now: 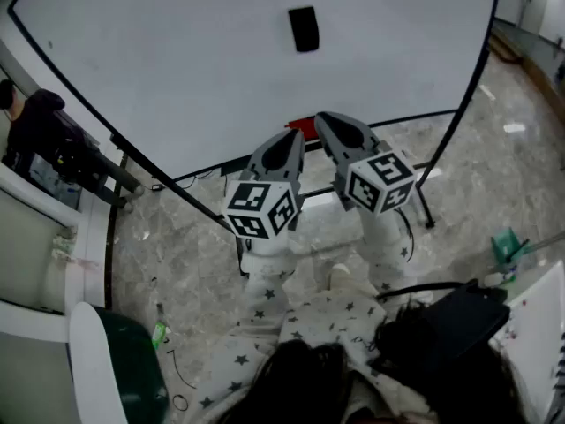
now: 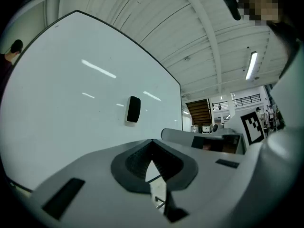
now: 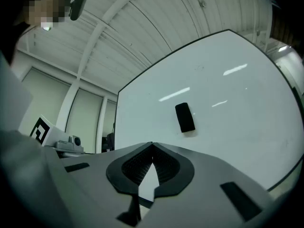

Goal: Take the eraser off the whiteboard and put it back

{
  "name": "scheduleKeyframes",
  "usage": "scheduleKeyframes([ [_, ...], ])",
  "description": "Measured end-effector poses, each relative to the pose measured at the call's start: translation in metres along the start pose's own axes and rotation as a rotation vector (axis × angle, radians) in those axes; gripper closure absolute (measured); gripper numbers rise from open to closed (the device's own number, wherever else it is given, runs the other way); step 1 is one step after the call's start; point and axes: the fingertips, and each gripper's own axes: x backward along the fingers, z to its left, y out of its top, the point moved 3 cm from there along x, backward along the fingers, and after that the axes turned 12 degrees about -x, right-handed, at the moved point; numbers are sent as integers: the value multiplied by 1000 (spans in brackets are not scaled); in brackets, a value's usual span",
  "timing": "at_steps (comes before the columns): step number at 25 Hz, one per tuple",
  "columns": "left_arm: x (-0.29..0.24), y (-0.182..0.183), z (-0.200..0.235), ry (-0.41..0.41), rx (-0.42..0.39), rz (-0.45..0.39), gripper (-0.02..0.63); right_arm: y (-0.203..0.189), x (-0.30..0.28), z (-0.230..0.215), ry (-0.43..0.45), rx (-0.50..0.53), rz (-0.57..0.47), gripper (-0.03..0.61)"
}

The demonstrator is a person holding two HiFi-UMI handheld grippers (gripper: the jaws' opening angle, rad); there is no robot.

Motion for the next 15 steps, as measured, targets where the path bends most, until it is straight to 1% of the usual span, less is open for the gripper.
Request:
scheduleKeyframes([
  [2,6,3,-5,-3,-5,-6,612,3,4,8,11,7,-16,571],
  [4,0,4,-2,-6,-7,-7,612,7,-2,5,16,24,-32,571],
  [7,-46,-3,26,-3,2,8,612,19,-42,-32,6,60,-43,571],
  [9,-76,-7,48,10,12,13,612,27,-71,-58,-15,105,-38,571],
  [12,-87,-3,60,32,16,2,612,41,-84,-66,-54,184,-52,571],
  [15,-92,-1,70,47,20,-13,612,54,-92,-69,-84,229,-93,569],
])
